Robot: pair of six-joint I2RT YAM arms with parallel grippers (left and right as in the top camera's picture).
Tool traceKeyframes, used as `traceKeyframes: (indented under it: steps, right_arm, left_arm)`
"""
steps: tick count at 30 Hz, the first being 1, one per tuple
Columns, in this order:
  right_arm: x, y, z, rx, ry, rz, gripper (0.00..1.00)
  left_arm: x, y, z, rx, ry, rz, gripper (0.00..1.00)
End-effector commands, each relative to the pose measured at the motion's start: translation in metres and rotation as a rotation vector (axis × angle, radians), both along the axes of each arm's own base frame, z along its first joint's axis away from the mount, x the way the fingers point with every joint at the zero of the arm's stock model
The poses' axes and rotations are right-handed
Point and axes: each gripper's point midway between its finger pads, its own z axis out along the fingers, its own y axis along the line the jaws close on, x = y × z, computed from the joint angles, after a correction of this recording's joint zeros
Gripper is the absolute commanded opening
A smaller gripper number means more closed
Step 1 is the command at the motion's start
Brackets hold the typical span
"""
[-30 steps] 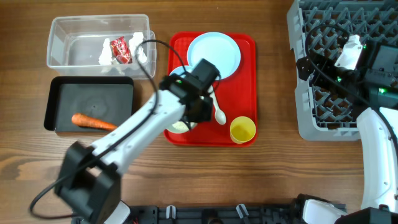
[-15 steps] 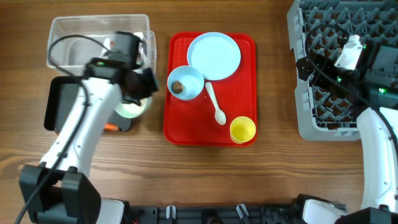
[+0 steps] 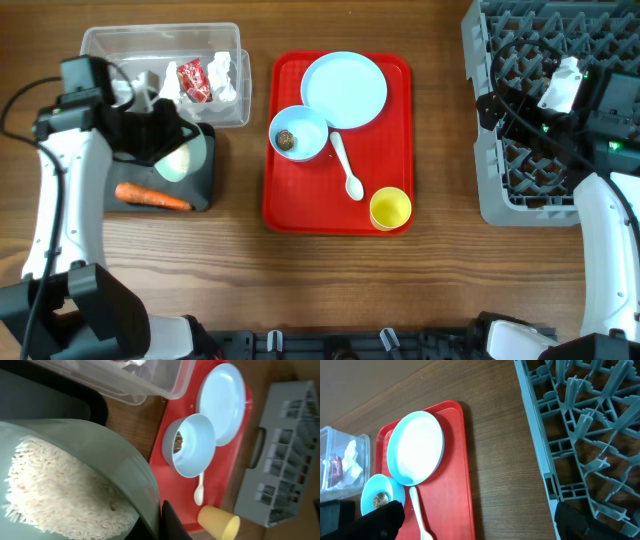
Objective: Sort waste into correct bins and load items into the dishwasher rack
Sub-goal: 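Carry the rice bowl over the black tray and tip out the rice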
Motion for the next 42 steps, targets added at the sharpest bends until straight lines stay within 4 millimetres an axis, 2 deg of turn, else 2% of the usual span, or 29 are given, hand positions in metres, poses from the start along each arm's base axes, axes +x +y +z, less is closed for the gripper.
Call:
traceKeyframes:
  steps: [1, 4, 8, 15, 21, 30, 36, 42]
  right_arm:
    - [0.001, -0.001, -0.003, -0.004, 0.01, -0.007, 1.0]
    - [0.001, -0.001, -0.002, -0.005, 0.009, -0.007, 1.0]
    - [0.001, -0.001, -0.003, -0.005, 0.01, -0.007, 1.0]
    - [0.001, -0.001, -0.003, -0.004, 0.01, -0.007, 1.0]
    - [0.001, -0.001, -0.003, -0.004, 0.011, -0.007, 0.99]
    - [0.001, -0.001, -0.003, -0.004, 0.011, -0.007, 1.0]
    - [0.001, -0.001, -0.004, -0.004, 0.013, -0.007, 1.0]
    - [0.001, -0.001, -0.004, -0.006, 0.013, -0.004, 1.0]
  left_arm:
    - [-0.006, 0.003, 0.016, -0.125, -0.081, -0.057, 0.04]
    - [-0.01, 0.015, 0.01, -0.139, -0.085, -0.037, 0.04]
    - [-0.015, 0.016, 0.01, -0.238, -0.15, -0.063, 0.04]
    - [-0.018, 0.029, -0.007, -0.318, -0.219, -0.016, 0.04]
    - [-0.018, 0.032, -0.007, -0.4, -0.316, -0.011, 0.04]
    - [-0.017, 0.034, 0.026, -0.552, -0.49, -0.052, 0.04]
    - [-0.017, 0.036, 0.03, -0.564, -0.506, -0.052, 0.04]
    - [-0.02, 0.032, 0.043, -0.628, -0.55, -0.077, 0.04]
